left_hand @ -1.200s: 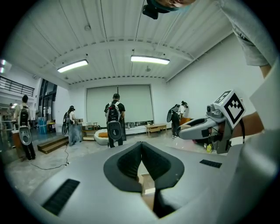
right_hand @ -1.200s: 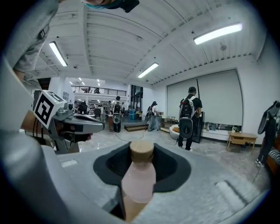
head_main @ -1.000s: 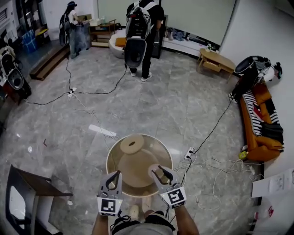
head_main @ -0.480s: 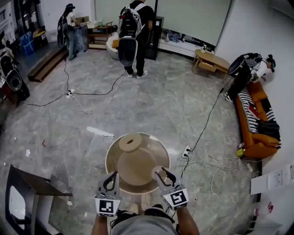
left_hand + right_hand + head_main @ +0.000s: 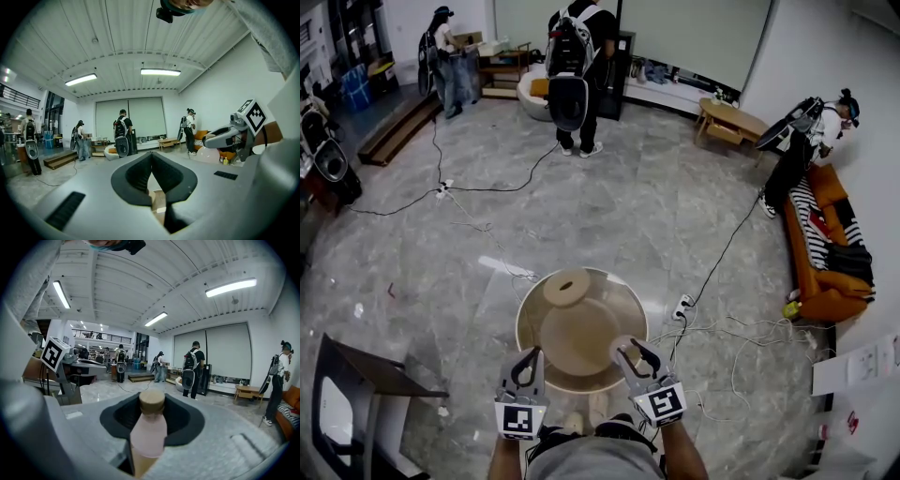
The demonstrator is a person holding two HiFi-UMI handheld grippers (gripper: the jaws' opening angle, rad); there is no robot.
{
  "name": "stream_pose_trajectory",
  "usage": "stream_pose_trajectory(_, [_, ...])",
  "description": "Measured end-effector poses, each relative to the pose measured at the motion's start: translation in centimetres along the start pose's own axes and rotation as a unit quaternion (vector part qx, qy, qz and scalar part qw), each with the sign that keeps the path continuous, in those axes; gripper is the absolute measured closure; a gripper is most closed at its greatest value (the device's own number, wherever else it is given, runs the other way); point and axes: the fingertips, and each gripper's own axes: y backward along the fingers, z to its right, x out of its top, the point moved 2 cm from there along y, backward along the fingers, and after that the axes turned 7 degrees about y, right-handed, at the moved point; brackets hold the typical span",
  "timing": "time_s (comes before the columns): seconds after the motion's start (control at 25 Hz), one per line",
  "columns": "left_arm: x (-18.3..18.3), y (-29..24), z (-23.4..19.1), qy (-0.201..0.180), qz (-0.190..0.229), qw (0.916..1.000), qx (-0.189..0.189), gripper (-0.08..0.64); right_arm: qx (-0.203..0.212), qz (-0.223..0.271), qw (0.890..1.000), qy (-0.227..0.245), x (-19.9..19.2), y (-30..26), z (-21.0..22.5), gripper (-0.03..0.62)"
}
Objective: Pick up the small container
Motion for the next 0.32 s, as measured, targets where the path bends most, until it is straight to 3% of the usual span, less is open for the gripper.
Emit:
stream_pose_trajectory(0.08, [-0.32, 0.16, -0.03, -0.011, 0.0, 0.9999, -0.001, 0.543, 0.002, 0.004, 1.0, 0.001, -0.16, 0.0, -0.15, 0.456])
stream_pose_trajectory(0.32, [-0.02, 0.17, 0.4, 0.029, -0.005, 0.9995, 0.008, 0.543, 0.008, 0.005, 1.0, 0.002, -0.33, -0.02, -0.23, 0.456])
